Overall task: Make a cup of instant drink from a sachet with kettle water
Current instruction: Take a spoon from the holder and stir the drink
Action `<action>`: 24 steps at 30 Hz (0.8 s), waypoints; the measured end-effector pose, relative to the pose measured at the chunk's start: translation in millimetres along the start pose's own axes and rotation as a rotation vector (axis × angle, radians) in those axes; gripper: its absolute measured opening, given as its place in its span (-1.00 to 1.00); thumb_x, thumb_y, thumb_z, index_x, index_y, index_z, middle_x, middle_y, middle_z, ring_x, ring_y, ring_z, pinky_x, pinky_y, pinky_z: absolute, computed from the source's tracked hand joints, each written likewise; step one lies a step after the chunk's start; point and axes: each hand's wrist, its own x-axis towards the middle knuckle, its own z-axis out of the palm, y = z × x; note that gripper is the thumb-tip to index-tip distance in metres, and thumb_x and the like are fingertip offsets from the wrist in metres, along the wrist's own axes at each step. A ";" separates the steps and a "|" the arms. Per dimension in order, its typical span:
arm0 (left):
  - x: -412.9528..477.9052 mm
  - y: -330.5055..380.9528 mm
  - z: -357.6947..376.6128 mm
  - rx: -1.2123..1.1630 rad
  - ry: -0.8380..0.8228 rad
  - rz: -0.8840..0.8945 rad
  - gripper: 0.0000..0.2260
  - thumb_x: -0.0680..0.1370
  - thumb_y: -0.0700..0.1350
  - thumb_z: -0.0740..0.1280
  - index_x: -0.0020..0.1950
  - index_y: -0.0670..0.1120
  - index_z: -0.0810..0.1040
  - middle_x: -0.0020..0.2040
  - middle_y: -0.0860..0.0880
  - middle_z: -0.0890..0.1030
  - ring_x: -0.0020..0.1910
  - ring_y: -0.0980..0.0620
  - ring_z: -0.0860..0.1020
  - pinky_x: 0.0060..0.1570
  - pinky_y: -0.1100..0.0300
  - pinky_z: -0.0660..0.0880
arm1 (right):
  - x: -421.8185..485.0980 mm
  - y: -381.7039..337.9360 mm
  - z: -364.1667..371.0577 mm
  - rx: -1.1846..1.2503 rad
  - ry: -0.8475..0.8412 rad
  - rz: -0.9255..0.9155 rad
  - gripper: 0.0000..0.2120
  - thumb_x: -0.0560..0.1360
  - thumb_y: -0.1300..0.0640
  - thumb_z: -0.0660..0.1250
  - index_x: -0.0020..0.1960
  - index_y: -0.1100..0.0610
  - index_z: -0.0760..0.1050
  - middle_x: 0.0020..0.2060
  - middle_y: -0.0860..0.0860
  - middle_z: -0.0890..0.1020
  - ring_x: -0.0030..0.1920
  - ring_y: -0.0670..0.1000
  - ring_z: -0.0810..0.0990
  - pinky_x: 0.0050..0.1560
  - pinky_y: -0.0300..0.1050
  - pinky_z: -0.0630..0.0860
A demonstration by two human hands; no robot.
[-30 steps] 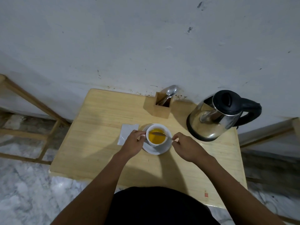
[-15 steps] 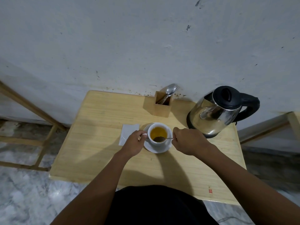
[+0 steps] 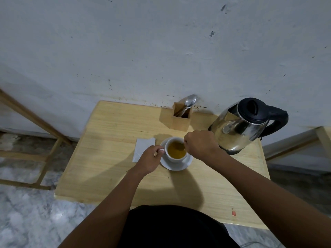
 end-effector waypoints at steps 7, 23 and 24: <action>-0.5 1.3 0.8 -0.013 0.015 -0.002 -0.74 0.61 -0.01 0.17 0.18 -0.09 0.54 0.10 -0.08 0.58 0.05 0.03 0.50 -0.03 0.25 0.33 | -1.7 0.8 -1.6 0.140 -0.067 -0.024 -0.78 0.54 -0.02 0.19 -0.09 0.07 0.54 -0.27 -0.01 0.57 -0.31 0.05 0.49 -0.35 -0.13 0.33; -2.0 4.2 0.4 -0.026 0.019 -0.018 -0.74 0.62 -0.01 0.17 0.19 -0.09 0.53 0.11 -0.07 0.57 0.03 0.05 0.49 -0.04 0.27 0.32 | -3.9 4.4 -2.6 0.194 -0.111 0.046 -0.80 0.52 0.04 0.20 -0.25 0.10 0.36 -0.43 -0.03 0.38 -0.46 -0.02 0.33 -0.45 -0.19 0.23; -1.8 3.5 0.8 -0.022 0.020 -0.018 -0.74 0.62 -0.01 0.17 0.18 -0.08 0.54 0.11 -0.06 0.58 0.03 0.06 0.49 -0.05 0.27 0.32 | -3.9 2.8 -1.1 0.221 -0.103 0.037 -0.79 0.52 0.03 0.20 -0.25 0.09 0.39 -0.41 -0.02 0.41 -0.44 0.00 0.35 -0.45 -0.19 0.23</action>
